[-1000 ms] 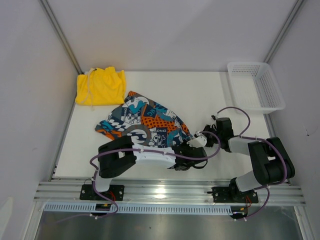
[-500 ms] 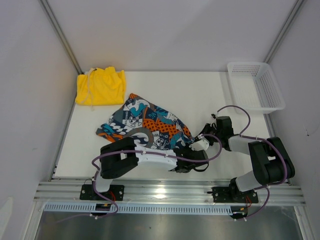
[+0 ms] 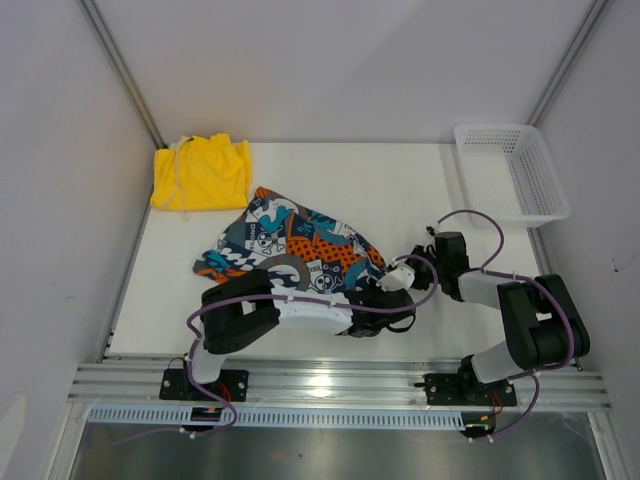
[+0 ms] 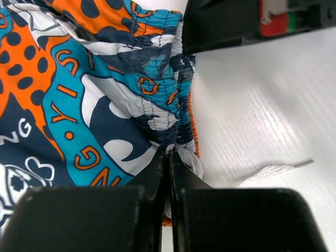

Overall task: Fold and stack the shorts
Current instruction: Fold the shorts

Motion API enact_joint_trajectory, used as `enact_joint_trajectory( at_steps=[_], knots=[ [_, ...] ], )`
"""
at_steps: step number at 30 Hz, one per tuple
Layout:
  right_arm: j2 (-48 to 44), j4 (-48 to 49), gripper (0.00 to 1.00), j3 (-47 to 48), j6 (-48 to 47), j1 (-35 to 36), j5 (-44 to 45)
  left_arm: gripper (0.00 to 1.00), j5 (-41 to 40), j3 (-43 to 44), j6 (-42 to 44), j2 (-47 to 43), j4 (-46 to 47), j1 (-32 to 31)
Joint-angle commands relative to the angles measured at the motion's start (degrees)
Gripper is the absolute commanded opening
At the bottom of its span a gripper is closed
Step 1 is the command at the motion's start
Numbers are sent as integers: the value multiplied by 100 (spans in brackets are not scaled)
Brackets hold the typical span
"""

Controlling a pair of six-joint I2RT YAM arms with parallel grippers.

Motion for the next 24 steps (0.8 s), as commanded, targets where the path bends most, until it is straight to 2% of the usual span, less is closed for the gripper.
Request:
enact_joint_trajectory(
  at_steps=[1, 6, 12, 13, 14, 15, 17, 19, 20, 24],
  knots=[
    [-28, 64, 8, 172, -59, -62, -21, 0, 1317, -512, -473, 144, 298, 238],
    [-257, 29, 19, 41, -15, -150, 14, 0, 1714, -794, -544, 143, 660, 406],
    [-459, 407, 20, -206, 161, -379, -310, 1, 1934, -890, -588, 222, 861, 414],
    [-477, 424, 24, -214, 187, -405, -346, 1, 1995, -899, -605, 213, 932, 414],
    [-485, 442, 40, -241, 222, -431, -373, 1, 2013, -917, -623, 222, 958, 432],
    [-538, 433, 50, -258, 257, -440, -425, 1, 2031, -917, -640, 239, 967, 441],
    [-608, 486, 62, -363, 354, -458, -496, 1, 2057, -926, -640, 248, 985, 450],
    [-792, 399, 68, -513, 468, -484, -365, 1, 2074, -961, -649, 240, 1020, 458],
    [-854, 329, 75, -557, 495, -510, -329, 1, 2083, -961, -658, 240, 1029, 458],
    [-1004, 485, 80, -803, 802, -546, -478, 1, 2084, -987, -667, 248, 1038, 458]
  ],
)
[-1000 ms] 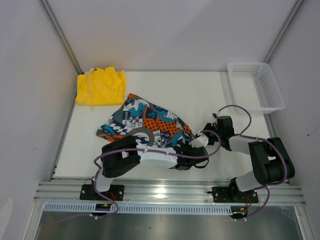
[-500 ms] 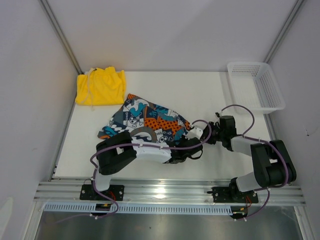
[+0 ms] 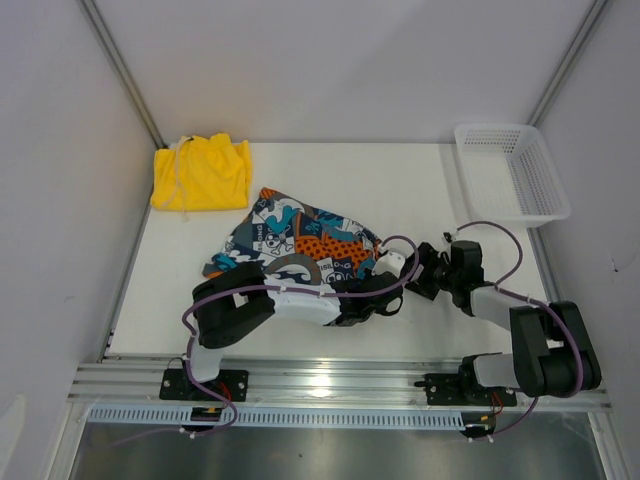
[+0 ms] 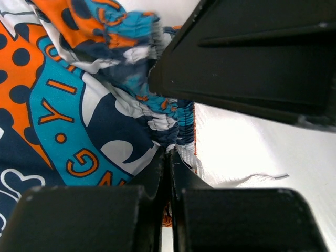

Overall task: Fold and stack the shorts
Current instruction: Fold the shorts

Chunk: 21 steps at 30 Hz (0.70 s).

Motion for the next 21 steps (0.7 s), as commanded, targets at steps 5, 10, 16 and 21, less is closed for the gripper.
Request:
enact_joint_trajectory(
  at_steps=[5, 10, 16, 21],
  knots=[
    [-458, 435, 81, -591, 829, -71, -82, 1, 822, -296, -271, 476, -678, -31],
    [-697, 487, 82, -741, 926, -10, 25, 1, 814, -305, -297, 441, -669, -22],
    [-196, 1057, 82, -864, 1155, 121, 122, 1, 831, -314, -297, 432, -652, -22],
    [383, 1497, 82, -803, 1278, 271, 192, 0, 822, -331, -306, 423, -652, -31]
  ],
)
